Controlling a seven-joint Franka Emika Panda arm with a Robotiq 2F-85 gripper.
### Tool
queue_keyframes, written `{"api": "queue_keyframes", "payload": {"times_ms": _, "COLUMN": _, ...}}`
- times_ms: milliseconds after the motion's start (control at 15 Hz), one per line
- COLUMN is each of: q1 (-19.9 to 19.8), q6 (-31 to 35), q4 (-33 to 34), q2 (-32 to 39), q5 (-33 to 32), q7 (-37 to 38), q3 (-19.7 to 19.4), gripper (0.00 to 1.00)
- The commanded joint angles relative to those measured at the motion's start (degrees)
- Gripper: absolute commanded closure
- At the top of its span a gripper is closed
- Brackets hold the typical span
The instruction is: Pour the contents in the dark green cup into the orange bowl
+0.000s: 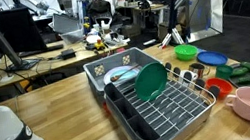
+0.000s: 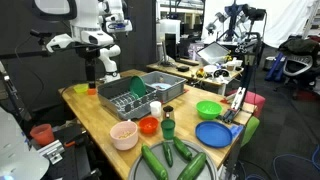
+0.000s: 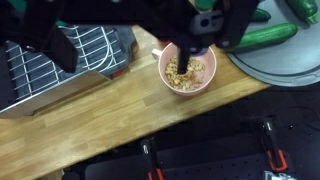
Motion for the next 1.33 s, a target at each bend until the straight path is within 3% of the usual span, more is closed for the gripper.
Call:
{"api": "queue_keyframes", "payload": {"times_ms": 0, "q1": -0.6, "q6": -0.2, "q4": 0.1, "q2": 0.0, "q5": 0.4, "q7": -0.4, "q3": 0.6, "gripper": 0.00}}
{"api": "queue_keyframes", "payload": {"times_ms": 533, "q1": -1.7, "q6": 0.4, "q4": 1.2, "q2": 3.3, "q5": 0.1, "q7": 1.9, "q3": 1.1, "gripper": 0.00}}
{"api": "queue_keyframes", "payload": {"times_ms": 1267, "q1": -7.9, "q6": 14.1, "q4": 8.7, "q2": 17.5, "q5": -8.9, "q7": 15.5, "q3": 3.7, "gripper": 0.00}}
